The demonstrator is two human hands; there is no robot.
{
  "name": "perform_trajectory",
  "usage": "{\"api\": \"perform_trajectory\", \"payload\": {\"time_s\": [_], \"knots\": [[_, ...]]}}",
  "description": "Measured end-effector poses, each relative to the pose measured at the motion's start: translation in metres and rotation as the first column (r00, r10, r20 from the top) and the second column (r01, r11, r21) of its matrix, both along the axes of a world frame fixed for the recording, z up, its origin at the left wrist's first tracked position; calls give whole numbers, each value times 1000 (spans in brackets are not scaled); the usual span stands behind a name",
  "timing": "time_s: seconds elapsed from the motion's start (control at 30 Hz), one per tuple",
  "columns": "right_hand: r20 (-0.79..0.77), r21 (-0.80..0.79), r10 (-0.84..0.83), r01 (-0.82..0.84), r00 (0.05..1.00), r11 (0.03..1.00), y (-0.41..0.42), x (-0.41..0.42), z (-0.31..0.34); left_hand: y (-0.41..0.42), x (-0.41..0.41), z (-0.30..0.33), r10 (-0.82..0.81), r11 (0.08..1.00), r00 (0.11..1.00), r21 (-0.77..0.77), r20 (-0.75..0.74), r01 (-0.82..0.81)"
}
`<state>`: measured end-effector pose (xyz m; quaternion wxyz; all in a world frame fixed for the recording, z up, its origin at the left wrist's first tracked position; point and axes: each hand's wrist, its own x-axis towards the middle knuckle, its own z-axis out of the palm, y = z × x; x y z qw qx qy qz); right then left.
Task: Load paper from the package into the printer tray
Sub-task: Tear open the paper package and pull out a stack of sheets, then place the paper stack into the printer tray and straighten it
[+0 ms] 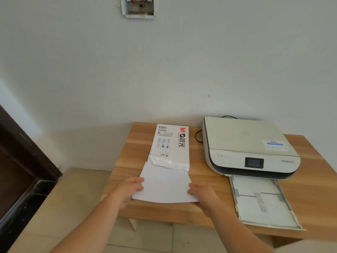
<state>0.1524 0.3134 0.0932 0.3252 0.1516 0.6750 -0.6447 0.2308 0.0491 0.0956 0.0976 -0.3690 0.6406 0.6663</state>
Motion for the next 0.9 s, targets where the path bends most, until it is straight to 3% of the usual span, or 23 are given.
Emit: {"api": "perform_trajectory", "payload": {"time_s": [0.3,0.6,0.9], "knots": [[-109,69,23,-16,994,997,-9,45,16,-8,38,15,-4,1000,997,-26,-81,2],[-385,254,65,38,921,967,8,70,40,6,56,29,-49,996,969,-81,-243,30],[-402,213,-57,153,914,965,50,70,38,51,49,31,-75,997,951,-9,-299,76]]}}
